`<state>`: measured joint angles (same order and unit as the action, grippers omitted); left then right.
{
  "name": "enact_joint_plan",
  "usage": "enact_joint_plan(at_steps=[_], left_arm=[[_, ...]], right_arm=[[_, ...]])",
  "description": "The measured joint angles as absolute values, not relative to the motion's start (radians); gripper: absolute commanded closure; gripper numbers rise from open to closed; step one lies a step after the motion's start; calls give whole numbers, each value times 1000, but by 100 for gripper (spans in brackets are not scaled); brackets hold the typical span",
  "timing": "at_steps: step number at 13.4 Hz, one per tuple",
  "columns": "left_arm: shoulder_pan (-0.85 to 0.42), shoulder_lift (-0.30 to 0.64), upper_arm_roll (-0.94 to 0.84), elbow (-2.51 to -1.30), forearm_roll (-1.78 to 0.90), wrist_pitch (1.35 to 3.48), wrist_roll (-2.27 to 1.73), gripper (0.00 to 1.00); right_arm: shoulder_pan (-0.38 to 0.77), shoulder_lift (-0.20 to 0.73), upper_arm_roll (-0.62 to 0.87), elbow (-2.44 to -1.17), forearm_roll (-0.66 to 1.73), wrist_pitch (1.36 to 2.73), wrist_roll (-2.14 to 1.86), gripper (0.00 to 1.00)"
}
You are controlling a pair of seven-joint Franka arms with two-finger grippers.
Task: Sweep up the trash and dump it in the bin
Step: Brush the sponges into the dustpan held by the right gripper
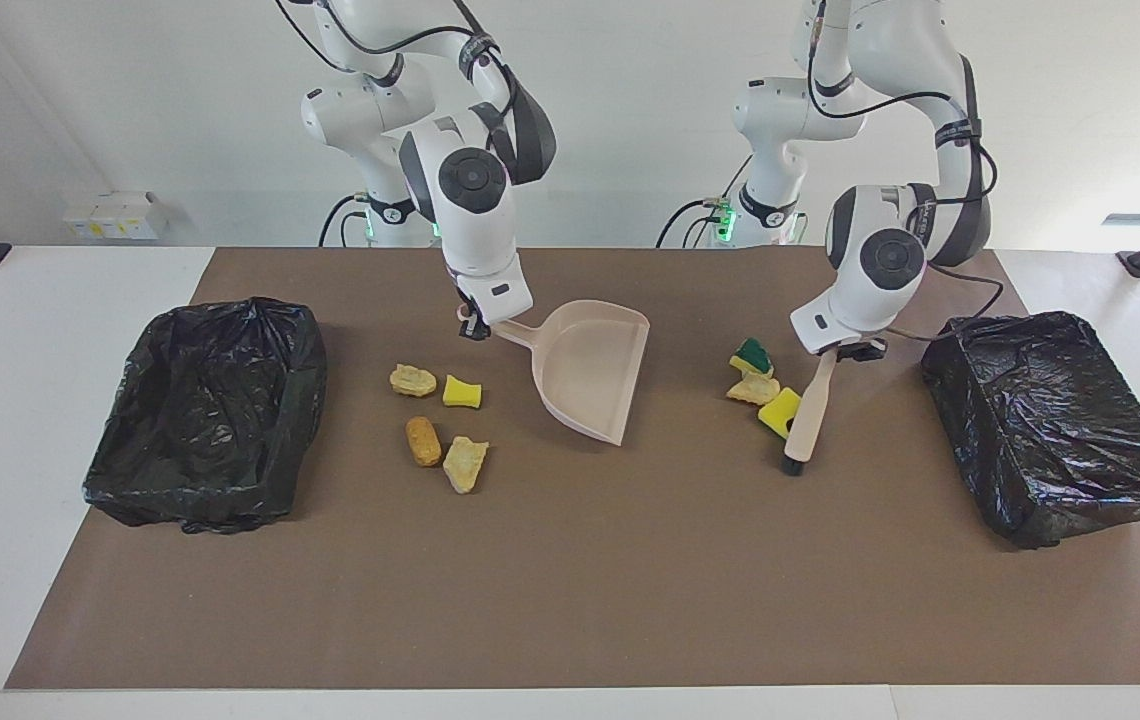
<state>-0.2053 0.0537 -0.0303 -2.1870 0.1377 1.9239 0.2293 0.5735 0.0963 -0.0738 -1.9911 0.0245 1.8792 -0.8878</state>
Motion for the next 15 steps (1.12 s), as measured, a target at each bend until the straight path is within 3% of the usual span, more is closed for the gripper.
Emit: enact_joint_plan(at_steps=[4,7,12,15], left_arm=[[-154,25,-3,-2165,93,1827,-18,100],[-134,-9,-2,-2190,74,1754,-75,100],[-171,-178,-21,-2494,-7,1957,-116,100],[-248,-217,-22,-2549,-120,2011,-175,100]], right_arm=[[594,103,-73,-2047,-8,2006,-956,100],[622,109,-72,-2056,-13,2017,-957,100],[668,128,-71,-2058,-13,2050,-889,100],[684,133,-71,-2058,-13,2058,-861,100]])
